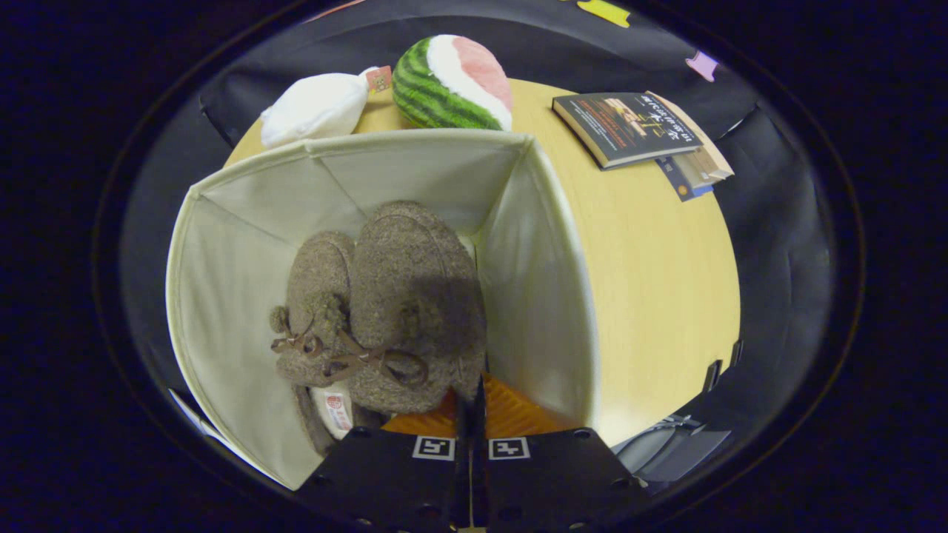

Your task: Open the storage box then place both shoes into the box .Put the left shoe in first, then the right shoe, with the right side of both shoes facing outward in a uniform manner.

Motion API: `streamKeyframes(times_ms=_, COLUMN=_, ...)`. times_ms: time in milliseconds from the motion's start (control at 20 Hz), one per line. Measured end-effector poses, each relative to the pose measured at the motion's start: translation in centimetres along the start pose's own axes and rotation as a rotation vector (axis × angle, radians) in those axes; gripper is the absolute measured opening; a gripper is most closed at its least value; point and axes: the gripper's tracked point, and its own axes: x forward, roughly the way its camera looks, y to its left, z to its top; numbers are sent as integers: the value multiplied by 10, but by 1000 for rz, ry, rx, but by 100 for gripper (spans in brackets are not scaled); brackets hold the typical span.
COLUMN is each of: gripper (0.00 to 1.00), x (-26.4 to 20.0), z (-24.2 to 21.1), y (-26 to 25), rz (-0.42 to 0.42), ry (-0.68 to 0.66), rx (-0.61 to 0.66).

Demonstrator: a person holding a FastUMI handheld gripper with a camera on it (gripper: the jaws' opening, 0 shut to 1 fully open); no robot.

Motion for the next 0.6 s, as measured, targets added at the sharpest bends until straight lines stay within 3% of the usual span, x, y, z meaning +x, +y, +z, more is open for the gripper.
streamKeyframes(times_ms=100, gripper=4, x=0, z=0, y=1, rz=9, ry=-6, rx=3)
streamKeyframes(times_ms=350, gripper=20, x=-17, z=-6, y=3, rz=37, ry=-22, rx=-21)
streamKeyframes(times_ms=450, gripper=30, x=-32, z=-7, y=4, rz=85, ry=-47, rx=-34)
streamKeyframes(times_ms=600, gripper=60, x=-72, z=-7, y=-5, rz=133, ry=-122, rx=-59)
